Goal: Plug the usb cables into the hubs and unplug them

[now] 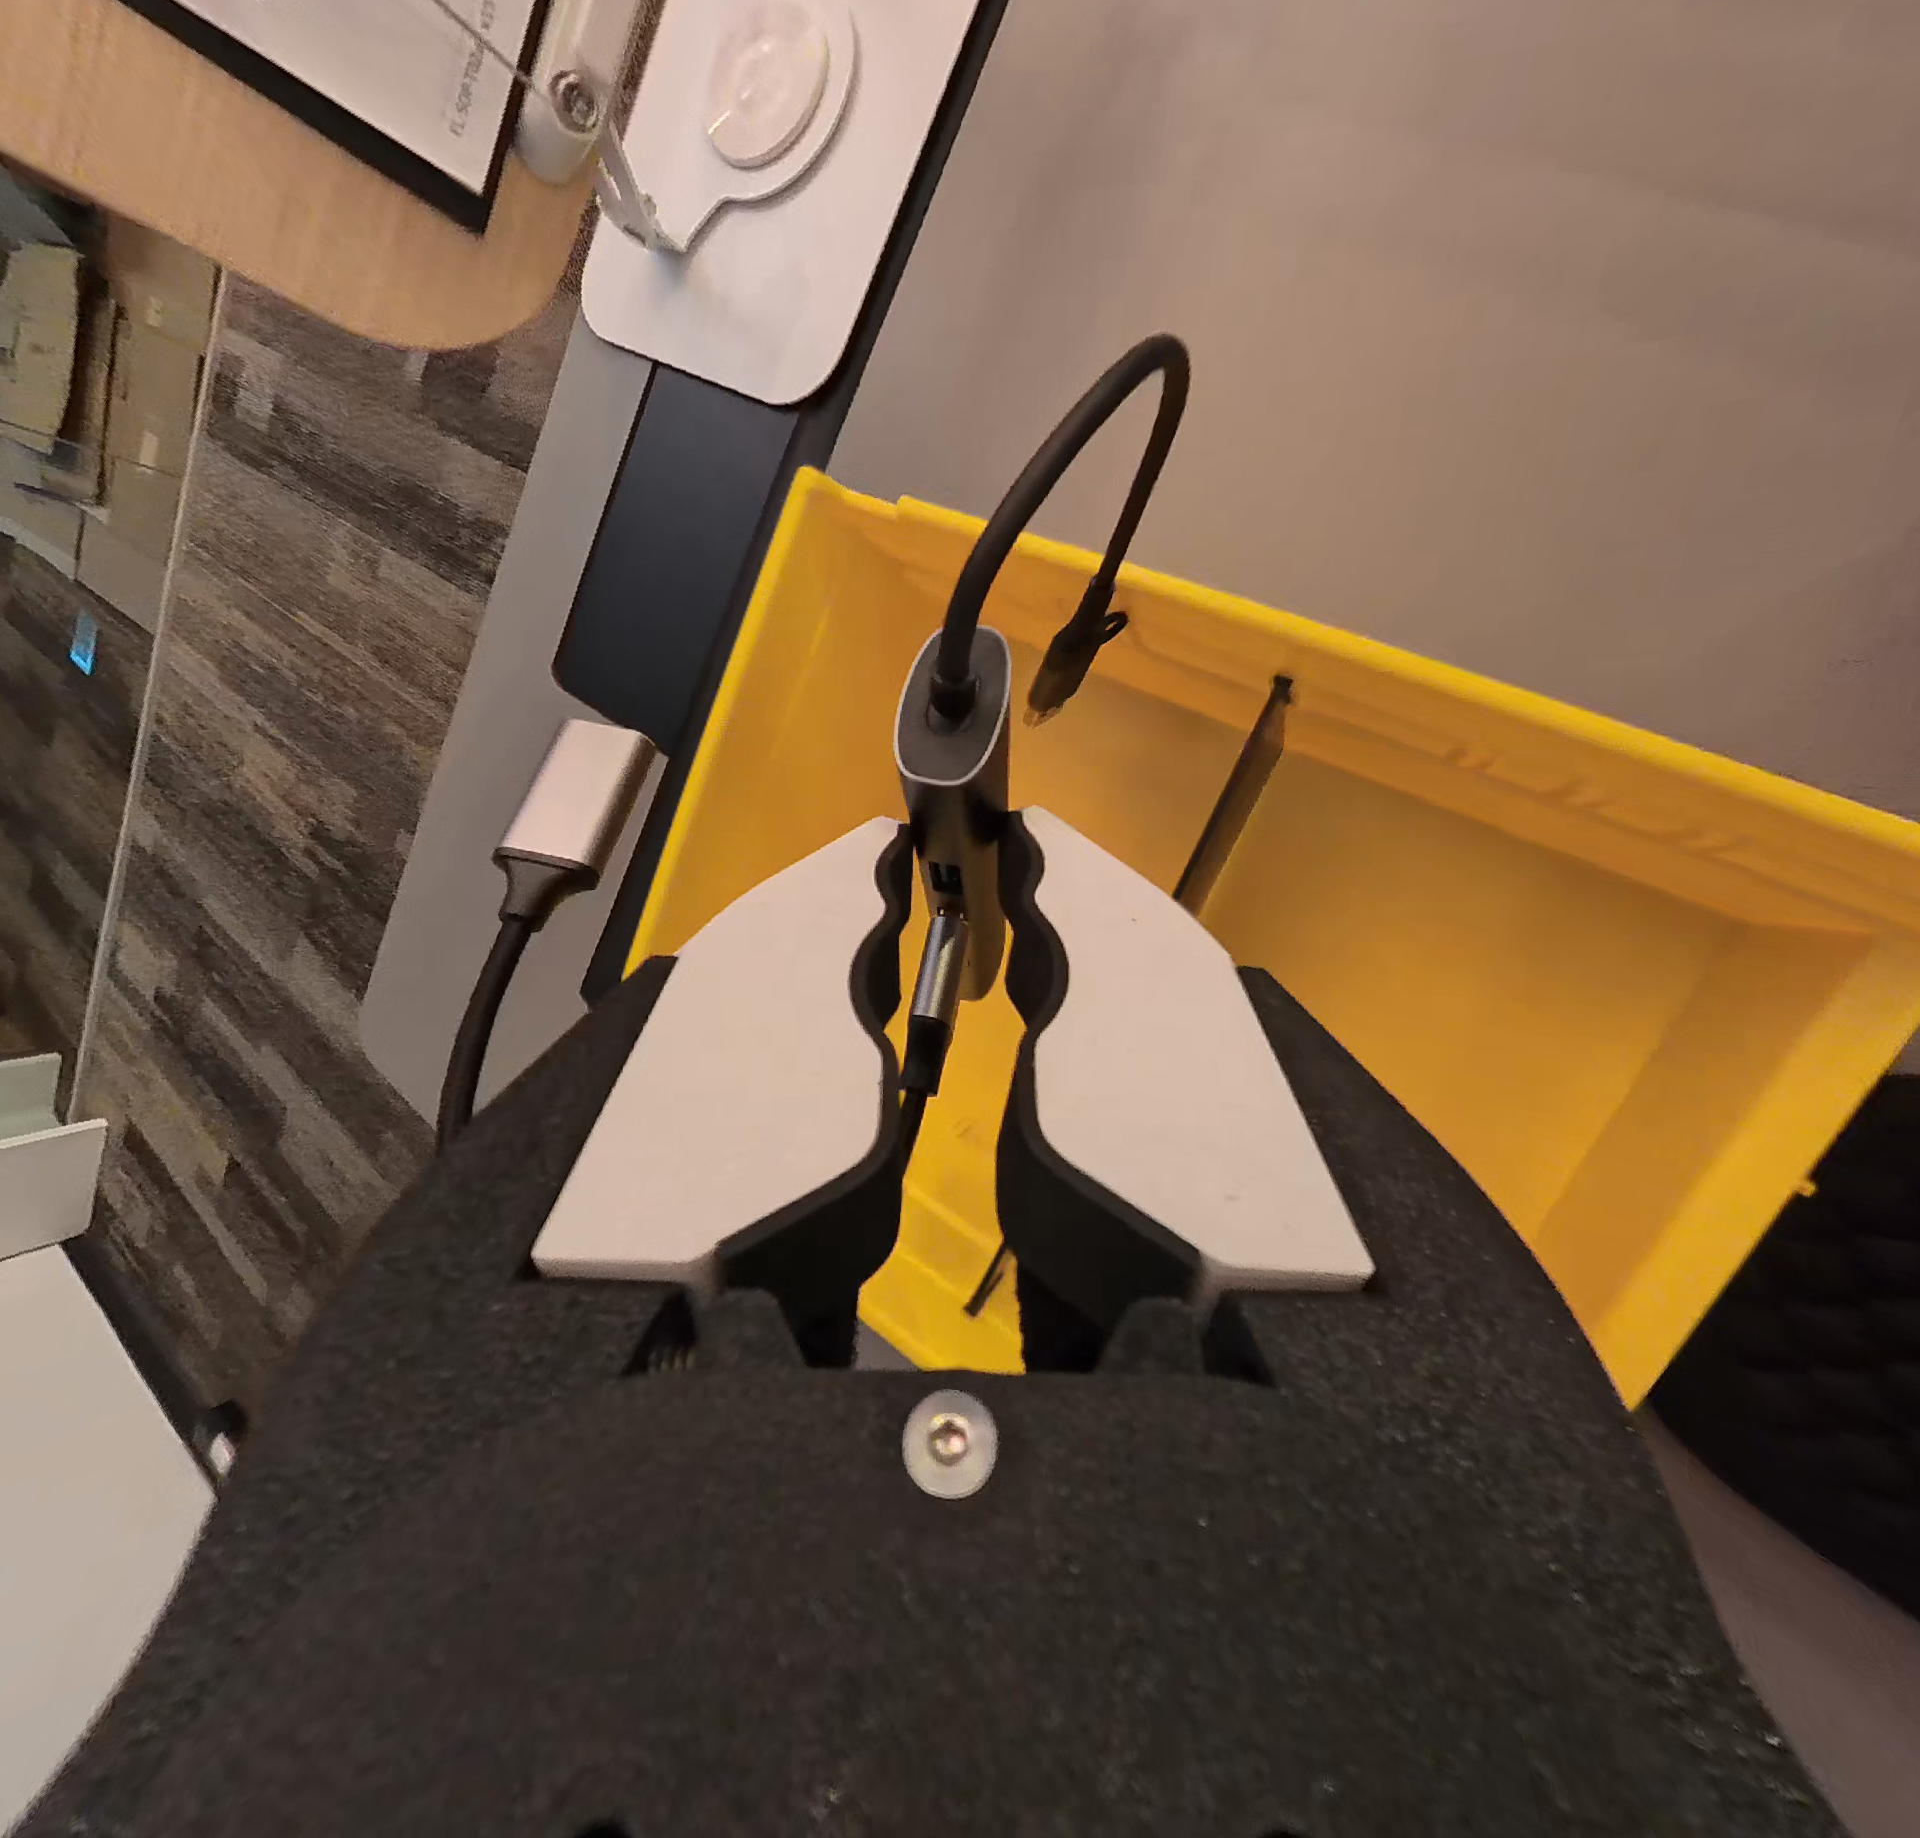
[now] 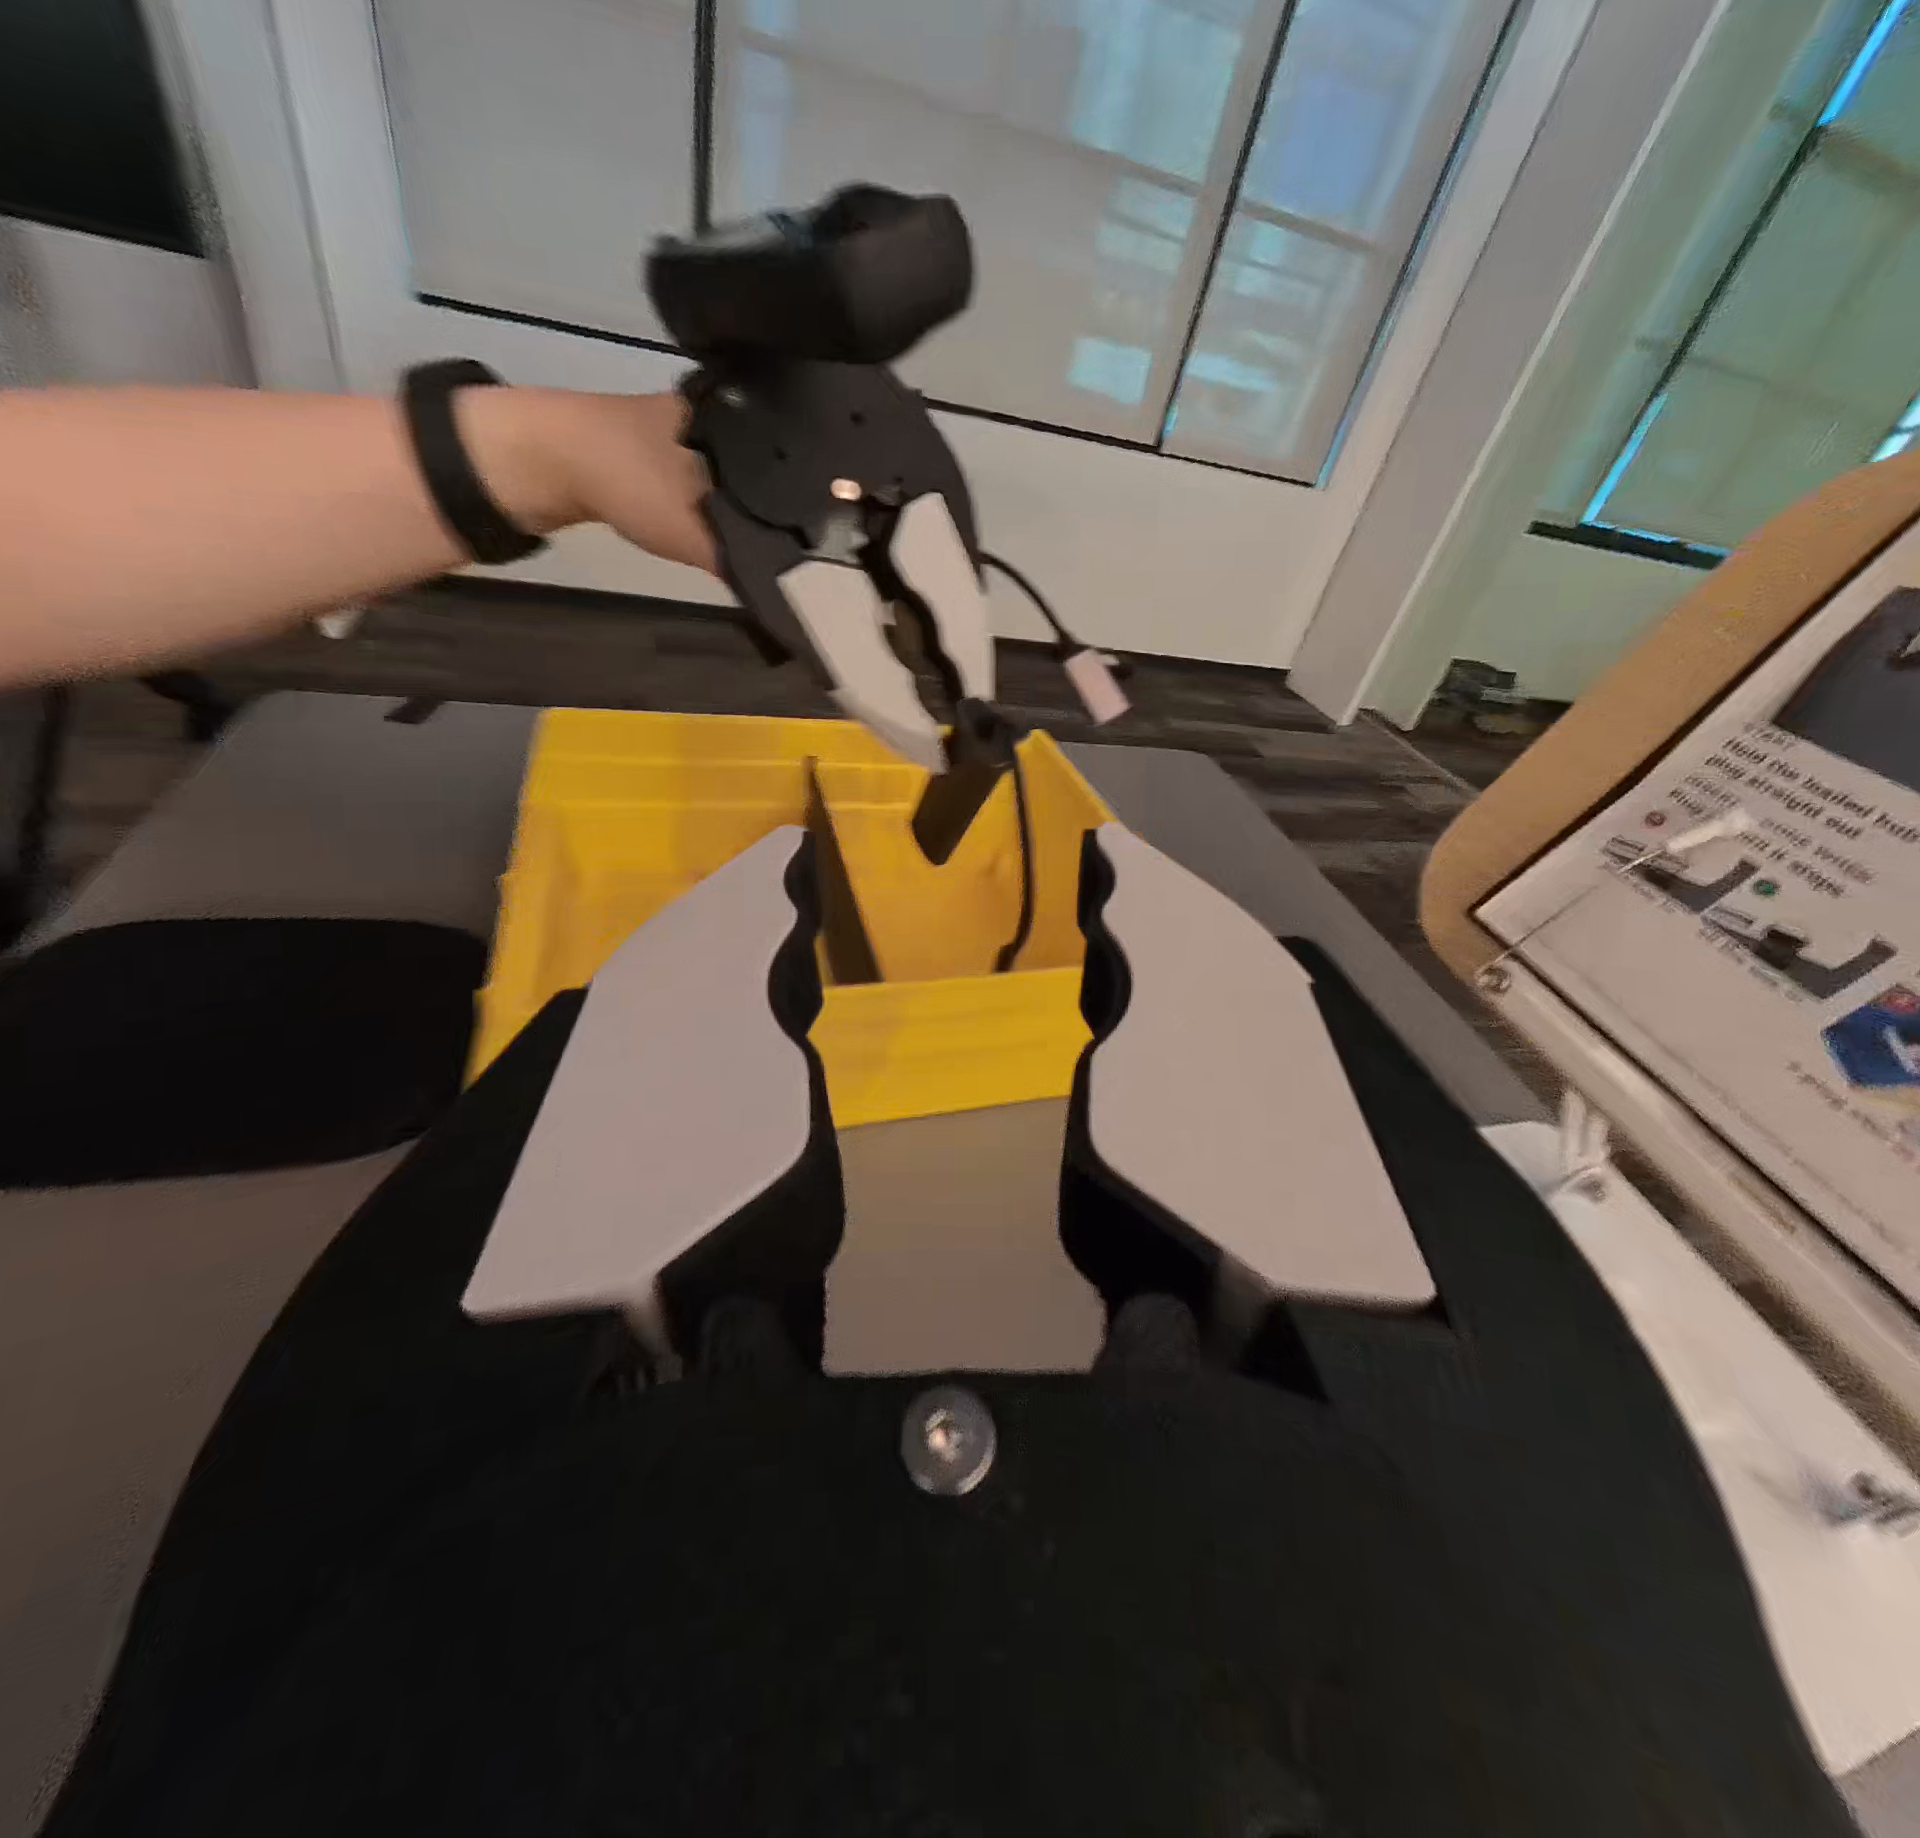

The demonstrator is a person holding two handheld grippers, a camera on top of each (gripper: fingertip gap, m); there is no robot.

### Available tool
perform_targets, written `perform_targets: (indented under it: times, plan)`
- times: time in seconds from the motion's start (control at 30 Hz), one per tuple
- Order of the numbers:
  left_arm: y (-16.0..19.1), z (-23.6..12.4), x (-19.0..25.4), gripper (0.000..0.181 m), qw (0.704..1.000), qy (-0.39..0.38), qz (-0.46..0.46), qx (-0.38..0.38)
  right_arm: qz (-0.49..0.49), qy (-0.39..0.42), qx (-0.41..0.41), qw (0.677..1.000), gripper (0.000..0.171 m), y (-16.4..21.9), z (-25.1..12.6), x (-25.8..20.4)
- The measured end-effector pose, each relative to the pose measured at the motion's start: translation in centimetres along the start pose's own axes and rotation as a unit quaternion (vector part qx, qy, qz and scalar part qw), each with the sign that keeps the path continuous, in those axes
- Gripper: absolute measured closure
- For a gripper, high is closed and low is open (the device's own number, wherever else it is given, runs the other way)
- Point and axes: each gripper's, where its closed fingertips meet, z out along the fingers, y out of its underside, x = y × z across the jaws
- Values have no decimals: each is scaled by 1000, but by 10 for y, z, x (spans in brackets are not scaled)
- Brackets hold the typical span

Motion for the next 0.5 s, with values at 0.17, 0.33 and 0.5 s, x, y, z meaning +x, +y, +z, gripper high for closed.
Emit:
perform_targets:
  times: [0.17,0.33,0.5]
  plan:
    - [-11,-1,11,166,1000,1,13,4,29,-46,-74,996,123,46,79,18]
    - [-14,-3,13,166,999,-8,31,-5,70,-85,-56,992,166,39,106,7]
    - [-19,-22,8,166,999,-13,38,1,44,-101,-77,991,167,21,104,4]
